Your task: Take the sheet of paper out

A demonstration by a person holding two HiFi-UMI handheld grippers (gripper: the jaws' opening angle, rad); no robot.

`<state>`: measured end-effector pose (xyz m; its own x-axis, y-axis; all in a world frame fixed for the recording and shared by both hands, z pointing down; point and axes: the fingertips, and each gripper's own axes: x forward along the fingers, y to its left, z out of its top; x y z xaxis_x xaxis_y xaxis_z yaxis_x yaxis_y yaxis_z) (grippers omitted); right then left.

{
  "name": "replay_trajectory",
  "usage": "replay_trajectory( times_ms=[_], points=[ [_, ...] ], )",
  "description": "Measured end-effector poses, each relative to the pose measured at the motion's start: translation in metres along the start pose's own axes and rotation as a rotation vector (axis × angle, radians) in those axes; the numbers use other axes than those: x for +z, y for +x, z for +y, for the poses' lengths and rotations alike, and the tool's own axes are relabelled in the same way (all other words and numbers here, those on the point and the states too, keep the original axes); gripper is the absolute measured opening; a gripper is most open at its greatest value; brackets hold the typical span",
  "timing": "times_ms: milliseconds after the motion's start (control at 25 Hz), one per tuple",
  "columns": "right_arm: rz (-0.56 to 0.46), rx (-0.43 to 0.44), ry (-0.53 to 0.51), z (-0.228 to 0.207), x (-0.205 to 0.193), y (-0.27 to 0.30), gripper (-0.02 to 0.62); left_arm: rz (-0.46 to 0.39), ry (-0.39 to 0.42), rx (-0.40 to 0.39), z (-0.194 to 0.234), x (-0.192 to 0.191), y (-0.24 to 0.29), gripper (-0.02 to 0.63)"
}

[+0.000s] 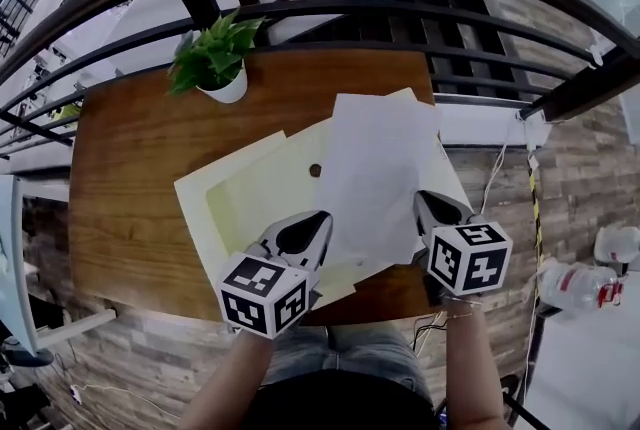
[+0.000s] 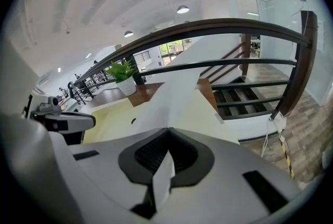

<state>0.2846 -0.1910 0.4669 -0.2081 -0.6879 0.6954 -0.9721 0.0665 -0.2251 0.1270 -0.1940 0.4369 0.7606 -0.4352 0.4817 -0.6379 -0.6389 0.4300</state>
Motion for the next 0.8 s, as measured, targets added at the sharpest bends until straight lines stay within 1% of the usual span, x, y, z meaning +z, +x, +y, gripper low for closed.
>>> replay_trajectory(
  times_ms=[160, 360, 560, 800],
  points=[
    [-0.033, -0.035, 0.02, -0.006, 0.002, -0.015, 0.026, -0.002, 0.027, -0.036, -0.008, 0.005, 0.002, 0.021],
    [-0.104, -0.052, 0.047, -0.002, 0.012, -0.038, 0.027, -0.007, 0.065, -0.073, -0.017, 0.012, -0.003, 0.021],
    [-0.193, -0.024, 0.07, 0.018, 0.027, -0.062, 0.026, -0.025, 0.075, -0.105, -0.022, 0.017, -0.018, 0.021],
    [-0.273, -0.024, 0.042, 0.044, 0.041, -0.085, 0.026, -0.068, 0.103, -0.126, -0.027, 0.03, -0.041, 0.021]
  ],
)
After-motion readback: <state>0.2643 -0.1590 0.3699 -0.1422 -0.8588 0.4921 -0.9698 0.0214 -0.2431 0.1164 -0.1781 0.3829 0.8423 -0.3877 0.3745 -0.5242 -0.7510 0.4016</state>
